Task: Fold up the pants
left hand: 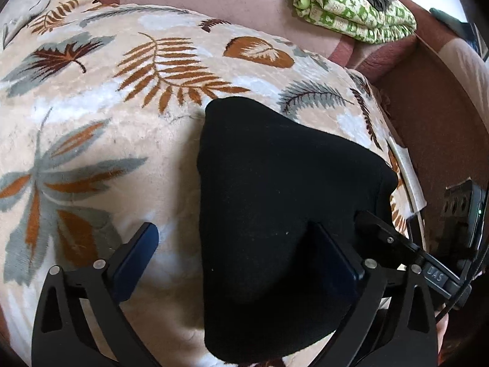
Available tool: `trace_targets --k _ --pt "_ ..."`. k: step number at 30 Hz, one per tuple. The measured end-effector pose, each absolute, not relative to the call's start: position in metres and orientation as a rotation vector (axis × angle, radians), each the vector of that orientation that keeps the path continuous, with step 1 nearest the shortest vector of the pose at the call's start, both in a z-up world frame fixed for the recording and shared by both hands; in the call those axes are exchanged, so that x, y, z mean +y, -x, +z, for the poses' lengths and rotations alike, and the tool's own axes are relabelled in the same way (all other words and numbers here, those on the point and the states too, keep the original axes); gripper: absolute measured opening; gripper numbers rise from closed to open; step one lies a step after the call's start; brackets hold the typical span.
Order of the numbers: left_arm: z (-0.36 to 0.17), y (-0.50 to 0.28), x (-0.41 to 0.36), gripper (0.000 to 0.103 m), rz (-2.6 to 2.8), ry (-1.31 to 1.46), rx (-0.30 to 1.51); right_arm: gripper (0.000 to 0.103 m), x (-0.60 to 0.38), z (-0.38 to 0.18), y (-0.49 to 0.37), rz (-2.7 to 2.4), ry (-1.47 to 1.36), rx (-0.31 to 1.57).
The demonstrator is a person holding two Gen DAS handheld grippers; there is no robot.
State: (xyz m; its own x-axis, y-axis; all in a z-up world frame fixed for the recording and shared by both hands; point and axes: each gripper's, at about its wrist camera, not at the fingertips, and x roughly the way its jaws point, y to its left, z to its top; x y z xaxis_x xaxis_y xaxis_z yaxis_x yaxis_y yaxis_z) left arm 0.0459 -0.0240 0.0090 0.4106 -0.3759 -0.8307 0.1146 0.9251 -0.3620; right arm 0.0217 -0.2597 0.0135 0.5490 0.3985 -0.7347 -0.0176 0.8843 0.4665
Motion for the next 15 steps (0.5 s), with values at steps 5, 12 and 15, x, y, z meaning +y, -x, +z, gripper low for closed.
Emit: trace_targets --k 5,12,15 --pt "0.014 -0.044 -0.028 0.063 -0.387 0.300 1.093 0.039 -0.272 0.023 -0.013 0.296 -0.525 0.927" --pt "0.057 -0.041 -0.012 0.036 -0.383 0.255 1.020 0.035 -0.249 0.067 -0.005 0.346 -0.464 0.858" --pt "0.083 -0.045 0.014 0.036 -0.377 0.270 0.980 0.035 -0.232 0.085 -0.012 0.398 -0.459 0.826"
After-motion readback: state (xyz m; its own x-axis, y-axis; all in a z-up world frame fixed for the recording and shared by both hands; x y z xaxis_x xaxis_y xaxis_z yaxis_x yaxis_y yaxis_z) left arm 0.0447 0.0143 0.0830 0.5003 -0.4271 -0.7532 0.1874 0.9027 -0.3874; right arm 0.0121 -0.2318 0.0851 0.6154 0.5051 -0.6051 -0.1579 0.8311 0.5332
